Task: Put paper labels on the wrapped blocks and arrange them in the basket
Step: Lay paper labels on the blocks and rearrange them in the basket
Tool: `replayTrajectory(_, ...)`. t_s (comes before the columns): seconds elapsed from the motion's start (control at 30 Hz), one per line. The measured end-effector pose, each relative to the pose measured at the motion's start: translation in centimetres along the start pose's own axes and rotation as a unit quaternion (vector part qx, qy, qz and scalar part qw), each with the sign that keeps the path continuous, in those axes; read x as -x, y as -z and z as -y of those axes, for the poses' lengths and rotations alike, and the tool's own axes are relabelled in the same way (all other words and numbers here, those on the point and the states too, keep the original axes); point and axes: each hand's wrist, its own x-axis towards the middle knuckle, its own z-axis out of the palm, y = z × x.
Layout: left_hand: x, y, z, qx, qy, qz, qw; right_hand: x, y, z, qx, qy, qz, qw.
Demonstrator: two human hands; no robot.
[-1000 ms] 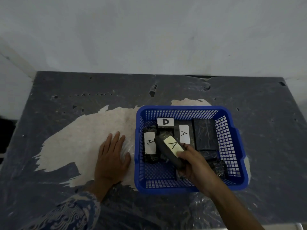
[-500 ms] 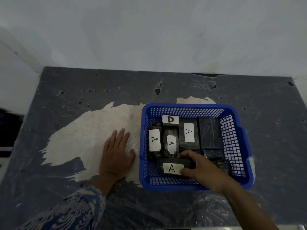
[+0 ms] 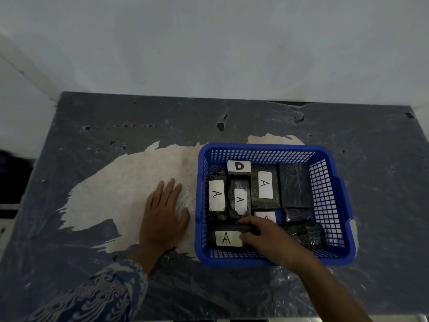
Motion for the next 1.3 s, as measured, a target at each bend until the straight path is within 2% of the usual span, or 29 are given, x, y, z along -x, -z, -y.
replayTrajectory(0.5, 0.0, 0.1, -0.1, 0.008, -0.003, -0.008, 1.0, 0.2, -2.0, -0.1, 0.084, 0.053, -0.187, 0.977)
replayTrajectory(0.8, 0.0, 0.1, -0.1, 0.01, 0.001, -0.004, 1.0, 0.3, -3.4, -0.5, 0.108, 0.016, -0.281, 0.953)
replayTrajectory(1.07, 0.0, 0.1, 0.0, 0.014, -0.004, -0.008, 1.0, 0.3, -3.1, 0.0, 0.11, -0.017, -0.239, 0.965)
replayTrajectory(1.3, 0.0, 0.3, -0.1, 0.014, -0.002, -0.003, 1.0, 0.2, -4.2, 1.8, 0.284, -0.024, -0.233, 0.93)
